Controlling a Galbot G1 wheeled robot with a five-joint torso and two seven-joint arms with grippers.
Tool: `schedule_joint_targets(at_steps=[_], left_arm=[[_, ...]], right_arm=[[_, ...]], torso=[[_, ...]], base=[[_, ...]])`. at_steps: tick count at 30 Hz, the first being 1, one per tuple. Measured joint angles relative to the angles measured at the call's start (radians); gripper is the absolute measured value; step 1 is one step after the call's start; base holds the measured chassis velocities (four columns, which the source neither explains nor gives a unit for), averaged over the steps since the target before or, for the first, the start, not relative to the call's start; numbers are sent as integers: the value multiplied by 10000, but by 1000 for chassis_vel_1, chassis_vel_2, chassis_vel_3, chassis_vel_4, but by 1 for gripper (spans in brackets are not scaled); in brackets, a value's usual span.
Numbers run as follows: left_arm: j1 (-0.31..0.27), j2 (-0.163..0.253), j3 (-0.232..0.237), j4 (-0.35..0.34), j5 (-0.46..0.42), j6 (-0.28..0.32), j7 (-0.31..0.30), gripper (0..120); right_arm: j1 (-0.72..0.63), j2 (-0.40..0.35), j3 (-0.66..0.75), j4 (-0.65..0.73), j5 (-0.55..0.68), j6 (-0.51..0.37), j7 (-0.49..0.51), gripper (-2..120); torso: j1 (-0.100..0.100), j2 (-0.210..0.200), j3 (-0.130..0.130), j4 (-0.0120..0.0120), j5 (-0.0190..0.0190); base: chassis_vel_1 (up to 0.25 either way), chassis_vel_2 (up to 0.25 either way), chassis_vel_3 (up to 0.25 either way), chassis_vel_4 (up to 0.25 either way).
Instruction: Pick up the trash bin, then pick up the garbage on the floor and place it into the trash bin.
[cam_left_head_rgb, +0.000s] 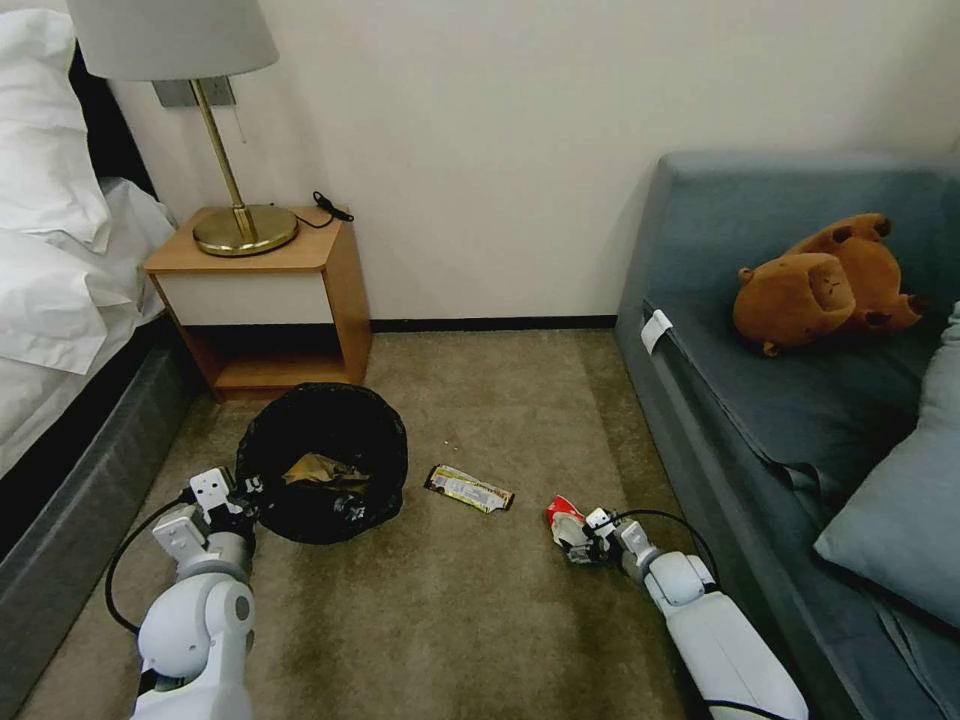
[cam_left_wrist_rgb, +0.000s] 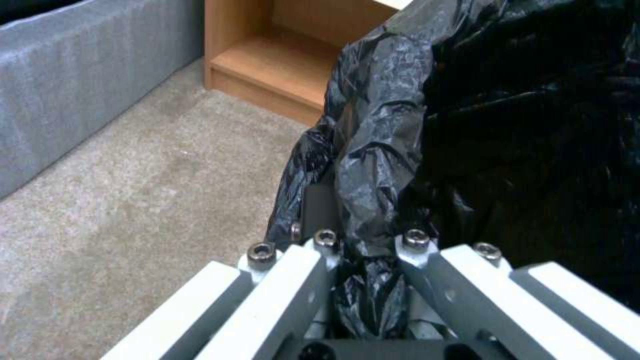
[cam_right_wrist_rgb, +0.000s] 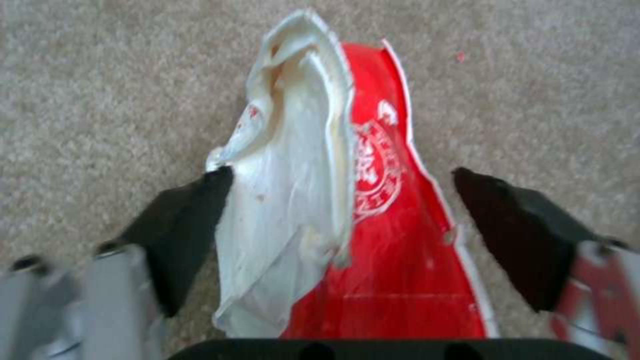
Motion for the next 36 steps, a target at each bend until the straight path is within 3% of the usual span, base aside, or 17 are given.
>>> schedule_joint_targets(at_steps=[8,12,15,17,21,22,36], left_arm=[[24,-21,29,-19,26,0,-39,1],[-2,-26,42,-29,40,7,-66,1],[-5,-26,43,-30,41,8,-68,1],[-33,-39,70,-32,63,19,-93,1],[-38,-55,82,-31,85,21,-97,1],[-63,-82,131,-31,115,22,-101,1],[-10,-102,129,-23,126,-1,-100,1]], right_arm=[[-23,87,115,-212,-17,320,-4,63],[-39,116,155,-256,-26,414,-5,46],[-40,118,159,-259,-27,422,-5,45],[-50,150,223,-273,-29,482,-5,25],[-57,167,238,-273,-31,493,-5,13],[-64,241,275,-280,-33,558,19,5],[-238,282,302,-126,44,866,324,0]], torso=[[0,0,0,0,0],[0,0,0,0,0],[0,0,0,0,0],[0,0,0,0,-1],[0,0,0,0,-1],[0,0,0,0,-1],[0,0,0,0,-1]], base=[[0,0,0,0],[0,0,0,0],[0,0,0,0],[0,0,0,0],[0,0,0,0],[0,0,0,0],[0,0,0,0]])
